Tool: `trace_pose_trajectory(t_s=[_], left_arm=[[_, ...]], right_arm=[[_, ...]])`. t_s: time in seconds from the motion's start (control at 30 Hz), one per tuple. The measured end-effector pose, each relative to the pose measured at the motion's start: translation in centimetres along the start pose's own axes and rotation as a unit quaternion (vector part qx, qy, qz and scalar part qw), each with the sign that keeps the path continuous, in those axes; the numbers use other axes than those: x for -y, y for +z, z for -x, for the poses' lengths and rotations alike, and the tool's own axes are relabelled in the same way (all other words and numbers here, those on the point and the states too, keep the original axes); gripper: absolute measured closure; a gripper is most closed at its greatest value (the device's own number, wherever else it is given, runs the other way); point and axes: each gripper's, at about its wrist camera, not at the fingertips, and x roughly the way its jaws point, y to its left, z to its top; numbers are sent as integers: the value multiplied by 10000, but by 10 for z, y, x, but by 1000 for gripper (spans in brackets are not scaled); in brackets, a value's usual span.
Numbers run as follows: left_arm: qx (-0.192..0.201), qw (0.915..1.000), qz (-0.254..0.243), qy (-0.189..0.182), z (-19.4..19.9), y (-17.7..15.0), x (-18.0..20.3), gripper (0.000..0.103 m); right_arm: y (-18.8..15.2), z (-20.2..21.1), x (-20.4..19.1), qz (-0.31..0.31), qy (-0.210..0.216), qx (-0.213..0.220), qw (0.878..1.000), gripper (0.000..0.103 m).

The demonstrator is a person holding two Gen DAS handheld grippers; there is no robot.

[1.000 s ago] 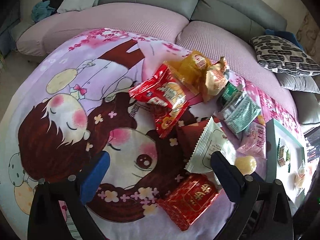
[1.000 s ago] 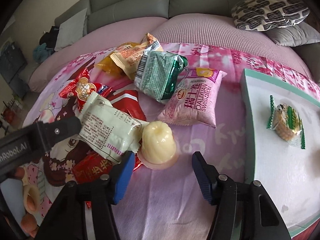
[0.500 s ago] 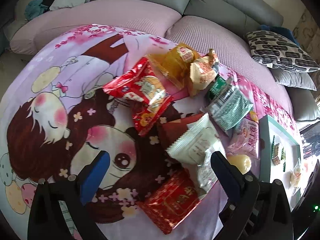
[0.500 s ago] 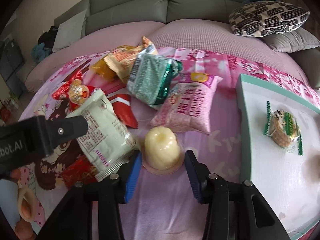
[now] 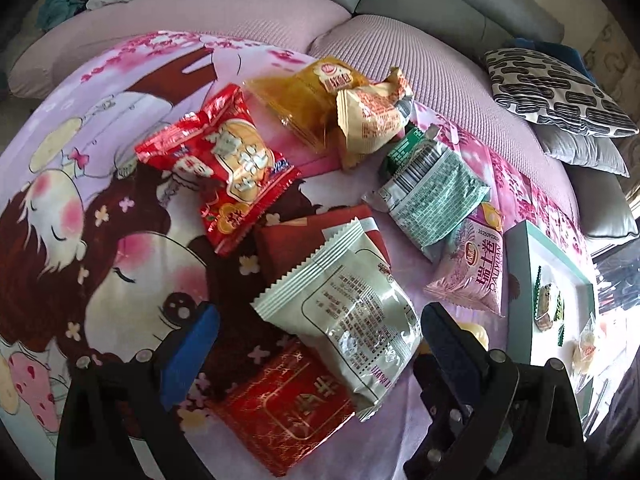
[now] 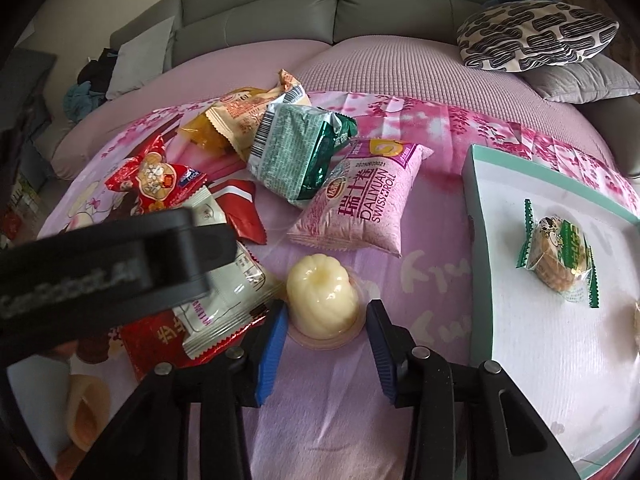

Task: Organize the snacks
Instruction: 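Grasp the white pastry packet with the left tool while the right tool approaches the jelly cup, then grasp the yellow jelly cup with the right tool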

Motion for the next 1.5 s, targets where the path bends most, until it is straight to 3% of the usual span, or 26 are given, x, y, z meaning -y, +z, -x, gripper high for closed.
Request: trace_pose_trajectory(t_s=[0.07, 0.17, 0.4, 0.57, 0.73, 0.8, 0.83, 1.1, 1.5], left_arm=[[-34, 10000, 50, 8, -3, -1, 0, 3], [1, 9999, 62, -80, -4, -2, 4, 14], [90, 9991, 26, -414, -2, -4, 13, 55], [133, 9983, 130, -560, 4, -5, 7, 63], [220, 9961, 211, -831, 13, -3, -2, 82], [265, 9952, 191, -920, 18, -3, -2, 84], [290, 9953, 159, -908, 19, -4, 0, 84], [435, 9940, 87, -1000, 34, -4, 4, 84], [338, 9951, 245, -891, 29, -4, -1, 84]], right_arm=[[-2, 2, -1, -6, 6, -5, 10000, 60], [-4, 3, 0, -37, 30, -17, 10000, 60], [-6, 4, -1, -44, 41, -29, 10000, 60], [-6, 6, 0, -110, 115, -29, 9999, 60], [-5, 9, 2, -213, 235, -4, 9995, 62], [-5, 11, 2, -224, 270, 19, 9994, 64], [-5, 13, 2, -222, 295, 38, 9993, 71], [-3, 24, 1, -223, 388, 206, 9988, 79], [0, 22, 4, -195, 342, 275, 9988, 77]])
